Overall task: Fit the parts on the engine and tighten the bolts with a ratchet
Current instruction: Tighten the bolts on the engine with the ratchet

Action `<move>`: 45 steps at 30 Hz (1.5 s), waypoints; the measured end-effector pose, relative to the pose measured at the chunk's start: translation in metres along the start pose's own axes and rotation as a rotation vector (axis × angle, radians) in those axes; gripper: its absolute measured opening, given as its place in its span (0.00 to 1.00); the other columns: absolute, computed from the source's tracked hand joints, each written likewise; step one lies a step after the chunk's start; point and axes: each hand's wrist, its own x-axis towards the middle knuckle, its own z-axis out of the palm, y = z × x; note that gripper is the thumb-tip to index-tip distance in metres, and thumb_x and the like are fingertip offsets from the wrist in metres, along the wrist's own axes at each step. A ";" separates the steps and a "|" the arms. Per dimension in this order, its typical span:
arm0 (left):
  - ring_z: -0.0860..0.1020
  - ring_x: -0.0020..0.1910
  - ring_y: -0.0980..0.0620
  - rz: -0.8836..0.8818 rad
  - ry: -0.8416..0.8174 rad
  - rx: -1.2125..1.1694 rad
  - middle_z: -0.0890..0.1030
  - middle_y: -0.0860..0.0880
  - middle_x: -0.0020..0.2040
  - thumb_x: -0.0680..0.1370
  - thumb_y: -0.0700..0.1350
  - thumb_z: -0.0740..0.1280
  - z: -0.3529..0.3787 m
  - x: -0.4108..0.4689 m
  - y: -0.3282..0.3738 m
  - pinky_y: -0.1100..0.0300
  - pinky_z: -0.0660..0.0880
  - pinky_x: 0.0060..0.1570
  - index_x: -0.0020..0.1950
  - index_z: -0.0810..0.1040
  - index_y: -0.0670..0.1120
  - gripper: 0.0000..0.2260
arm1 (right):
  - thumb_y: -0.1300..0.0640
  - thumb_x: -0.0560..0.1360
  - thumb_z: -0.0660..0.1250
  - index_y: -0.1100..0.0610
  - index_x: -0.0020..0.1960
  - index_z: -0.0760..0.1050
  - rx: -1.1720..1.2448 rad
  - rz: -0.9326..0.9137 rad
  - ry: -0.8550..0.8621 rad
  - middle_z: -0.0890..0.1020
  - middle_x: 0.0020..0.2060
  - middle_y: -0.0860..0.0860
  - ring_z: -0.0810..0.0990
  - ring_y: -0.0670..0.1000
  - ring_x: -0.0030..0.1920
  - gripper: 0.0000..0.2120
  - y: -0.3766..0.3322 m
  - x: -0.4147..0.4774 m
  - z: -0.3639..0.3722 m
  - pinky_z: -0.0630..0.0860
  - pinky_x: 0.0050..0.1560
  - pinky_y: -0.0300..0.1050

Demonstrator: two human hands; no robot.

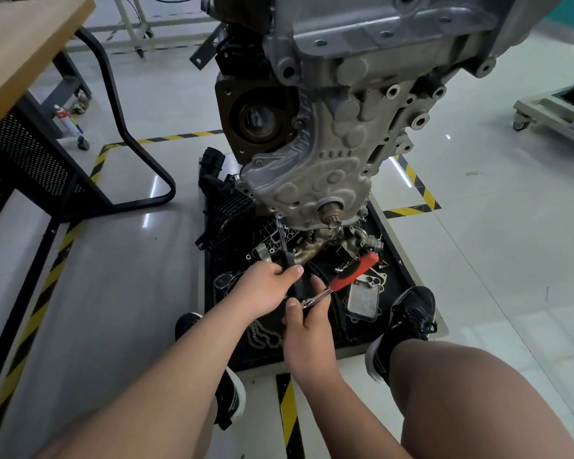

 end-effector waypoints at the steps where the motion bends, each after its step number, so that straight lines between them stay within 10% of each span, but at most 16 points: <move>1: 0.69 0.20 0.60 -0.018 0.006 -0.031 0.70 0.56 0.21 0.76 0.63 0.62 -0.001 0.002 0.000 0.62 0.65 0.27 0.29 0.71 0.48 0.23 | 0.55 0.83 0.57 0.42 0.74 0.55 0.051 0.009 -0.004 0.81 0.46 0.49 0.76 0.41 0.38 0.23 -0.002 -0.001 0.000 0.73 0.42 0.37; 9: 0.63 0.22 0.54 -0.215 0.229 -0.583 0.69 0.50 0.30 0.81 0.49 0.61 -0.018 0.057 0.020 0.65 0.59 0.23 0.48 0.81 0.48 0.10 | 0.59 0.84 0.54 0.42 0.70 0.59 0.325 0.079 0.035 0.80 0.38 0.51 0.73 0.47 0.28 0.19 -0.005 -0.001 0.001 0.73 0.28 0.36; 20: 0.60 0.15 0.59 -0.449 0.149 -1.062 0.64 0.53 0.30 0.81 0.44 0.60 -0.016 0.086 0.041 0.70 0.55 0.16 0.35 0.67 0.47 0.15 | 0.59 0.83 0.56 0.34 0.58 0.63 0.244 0.109 -0.030 0.82 0.37 0.47 0.73 0.46 0.27 0.18 0.001 0.004 -0.011 0.73 0.31 0.35; 32: 0.60 0.15 0.60 -0.422 0.140 -1.034 0.64 0.54 0.22 0.81 0.47 0.63 -0.015 0.091 0.032 0.68 0.54 0.15 0.33 0.65 0.48 0.17 | 0.54 0.81 0.60 0.43 0.66 0.63 -0.137 0.007 -0.070 0.80 0.38 0.40 0.77 0.42 0.37 0.16 0.011 0.009 -0.018 0.77 0.46 0.50; 45: 0.60 0.16 0.60 -0.362 0.173 -0.964 0.66 0.53 0.28 0.81 0.43 0.61 -0.014 0.093 0.031 0.70 0.54 0.17 0.34 0.67 0.48 0.15 | 0.57 0.80 0.64 0.57 0.43 0.73 0.638 0.461 0.019 0.77 0.30 0.52 0.69 0.48 0.25 0.07 -0.003 0.017 -0.002 0.71 0.31 0.42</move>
